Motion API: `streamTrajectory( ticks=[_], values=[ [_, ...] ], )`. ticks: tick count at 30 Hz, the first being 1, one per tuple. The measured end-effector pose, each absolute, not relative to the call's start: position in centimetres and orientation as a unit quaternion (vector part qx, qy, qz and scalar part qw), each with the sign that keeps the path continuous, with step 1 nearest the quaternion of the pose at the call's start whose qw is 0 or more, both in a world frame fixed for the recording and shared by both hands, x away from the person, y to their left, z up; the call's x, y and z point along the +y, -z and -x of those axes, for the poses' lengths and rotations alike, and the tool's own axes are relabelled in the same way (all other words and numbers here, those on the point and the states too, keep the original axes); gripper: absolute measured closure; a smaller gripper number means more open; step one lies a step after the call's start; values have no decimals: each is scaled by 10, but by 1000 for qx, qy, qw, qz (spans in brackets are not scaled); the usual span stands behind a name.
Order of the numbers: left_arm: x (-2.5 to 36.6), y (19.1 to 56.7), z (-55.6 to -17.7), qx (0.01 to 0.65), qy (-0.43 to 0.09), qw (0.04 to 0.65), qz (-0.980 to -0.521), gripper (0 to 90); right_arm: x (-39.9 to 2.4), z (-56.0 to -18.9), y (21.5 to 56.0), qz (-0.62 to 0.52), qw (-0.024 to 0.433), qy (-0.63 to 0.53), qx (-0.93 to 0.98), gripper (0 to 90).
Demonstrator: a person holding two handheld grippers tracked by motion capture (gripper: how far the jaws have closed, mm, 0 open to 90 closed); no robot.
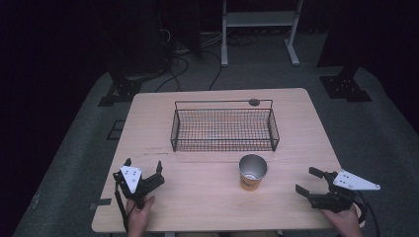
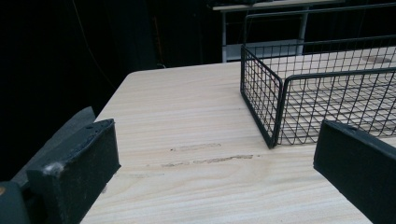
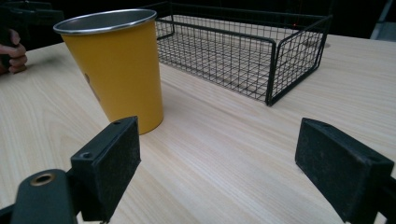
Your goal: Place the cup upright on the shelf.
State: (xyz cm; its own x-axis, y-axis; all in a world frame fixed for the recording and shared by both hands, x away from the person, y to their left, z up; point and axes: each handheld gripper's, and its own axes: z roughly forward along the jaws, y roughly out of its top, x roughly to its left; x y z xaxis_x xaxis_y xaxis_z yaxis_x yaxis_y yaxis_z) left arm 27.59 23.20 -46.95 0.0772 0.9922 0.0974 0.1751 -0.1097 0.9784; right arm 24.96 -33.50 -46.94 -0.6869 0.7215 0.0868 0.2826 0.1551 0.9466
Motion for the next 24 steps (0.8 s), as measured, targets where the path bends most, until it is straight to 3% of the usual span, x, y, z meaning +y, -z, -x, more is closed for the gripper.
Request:
streamTrajectory(
  ticks=[24],
  values=[
    [232, 470, -275, 495, -461, 447, -586, 0, -303, -248, 460, -305, 175, -552, 756, 131]
  ],
)
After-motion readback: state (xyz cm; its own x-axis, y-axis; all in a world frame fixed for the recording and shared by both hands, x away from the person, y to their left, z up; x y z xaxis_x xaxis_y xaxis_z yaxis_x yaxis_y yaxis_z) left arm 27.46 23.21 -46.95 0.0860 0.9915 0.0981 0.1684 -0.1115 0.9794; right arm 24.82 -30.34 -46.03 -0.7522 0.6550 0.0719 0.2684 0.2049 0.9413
